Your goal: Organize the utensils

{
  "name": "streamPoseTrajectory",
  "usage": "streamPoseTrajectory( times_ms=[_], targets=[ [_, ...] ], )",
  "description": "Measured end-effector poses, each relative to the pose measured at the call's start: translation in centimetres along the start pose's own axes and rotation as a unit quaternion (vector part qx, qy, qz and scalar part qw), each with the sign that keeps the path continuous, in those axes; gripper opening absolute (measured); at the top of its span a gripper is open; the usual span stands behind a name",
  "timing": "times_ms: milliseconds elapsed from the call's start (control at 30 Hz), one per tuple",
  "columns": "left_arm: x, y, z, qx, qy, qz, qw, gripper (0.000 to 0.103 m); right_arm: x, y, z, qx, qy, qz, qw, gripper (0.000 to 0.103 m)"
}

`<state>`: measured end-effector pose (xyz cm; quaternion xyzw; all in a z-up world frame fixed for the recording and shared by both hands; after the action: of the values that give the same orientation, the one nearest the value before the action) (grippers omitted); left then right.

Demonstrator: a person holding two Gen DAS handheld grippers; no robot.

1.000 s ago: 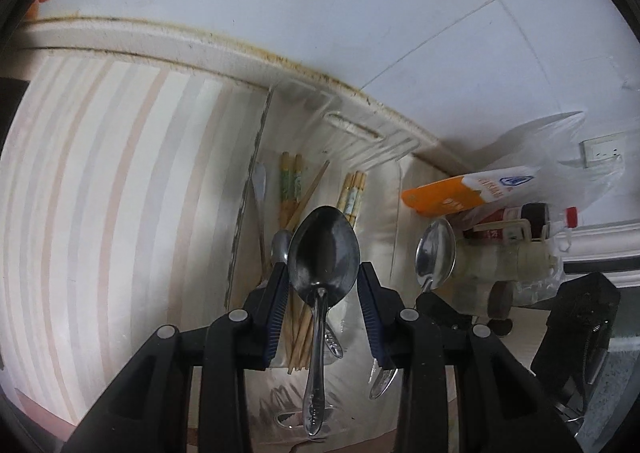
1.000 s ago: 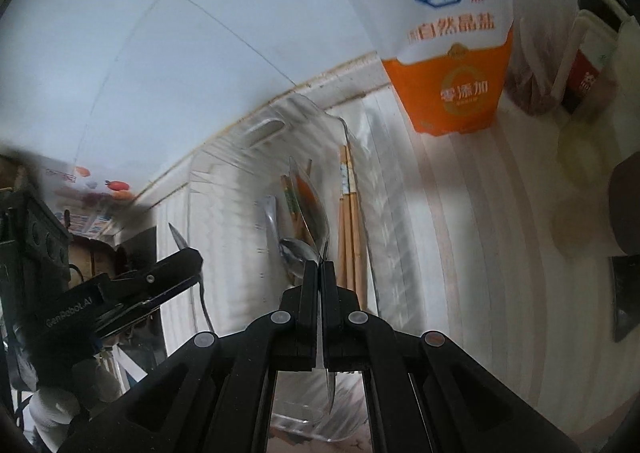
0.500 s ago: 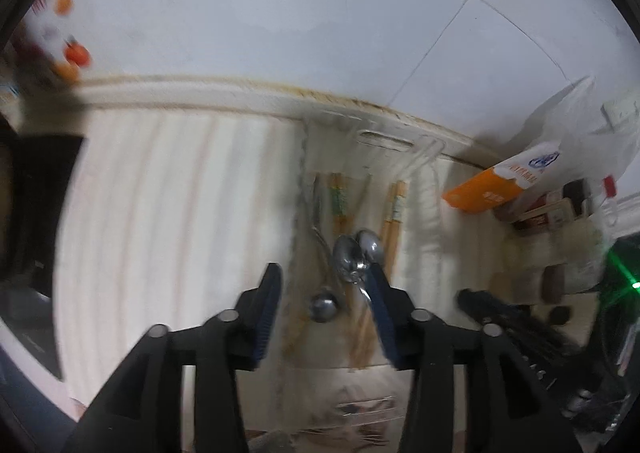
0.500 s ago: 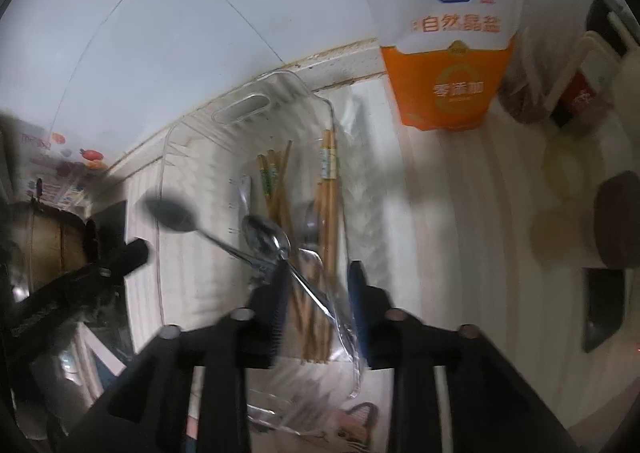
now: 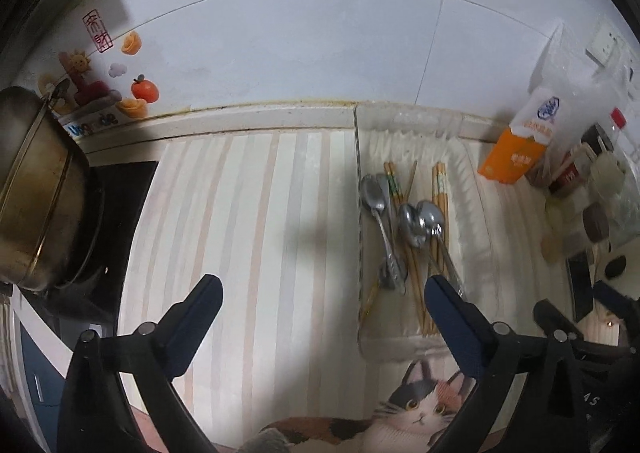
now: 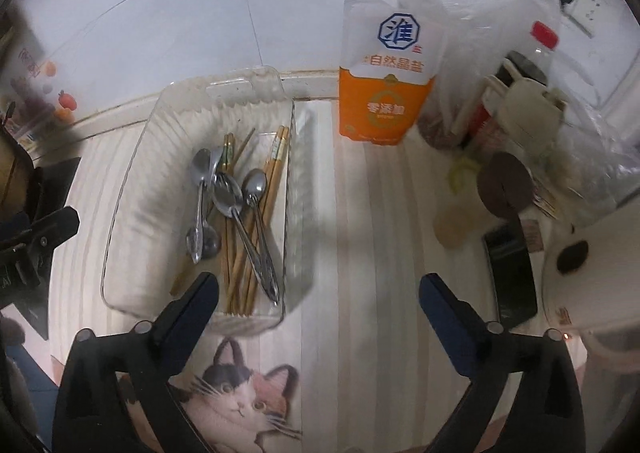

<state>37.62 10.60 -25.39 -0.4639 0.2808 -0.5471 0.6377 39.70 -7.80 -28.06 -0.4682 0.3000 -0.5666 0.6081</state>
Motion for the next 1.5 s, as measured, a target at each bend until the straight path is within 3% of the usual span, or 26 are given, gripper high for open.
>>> streamPoseTrajectory(
  times_ms=[267,600,1000,1233,1500],
  targets=[
    [-0.1,-3.7,-2.5,0.027,0.013,-0.006,0.9995,0.103,0.8,-4.6,-1.9,0.045,0.019,-0.026,0.998,0.103],
    [0.6,-12.1,-5.5,0.071,0.003,-0.030,0.9970,0.103,3.1,-13.7,-4.5,0.102,0.049,0.030,0.993,0.103],
    [3.2,-23.8,-9.9,0.130,-0.009,-0.075,0.9886,0.103,6.8,-25.6,-8.2,0.167,0.026,0.109,0.980,0.103],
    [4.4,-27.3,-12.6,0.136,-0.006,-0.101,0.9855,0.103,7.3,-29.9,-10.7,0.183,0.004,0.140,0.973,0.103],
    [4.8,-29.2,-13.5,0.146,0.009,-0.111,0.9830,0.103,7.6,-32.4,-11.9,0.194,0.000,0.134,0.972,0.103]
  ],
)
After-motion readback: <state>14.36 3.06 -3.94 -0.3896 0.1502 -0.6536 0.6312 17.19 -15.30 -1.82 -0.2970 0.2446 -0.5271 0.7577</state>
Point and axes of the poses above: each gripper's, at about its wrist camera, not at the fingertips, and y roughly the way its jaws point, x to its right, z to its top, the point moved 6 cm from there along y, roughly the way its jaws point, and after that the axes turned 10 degrees about -z, right-handed, at the moved point
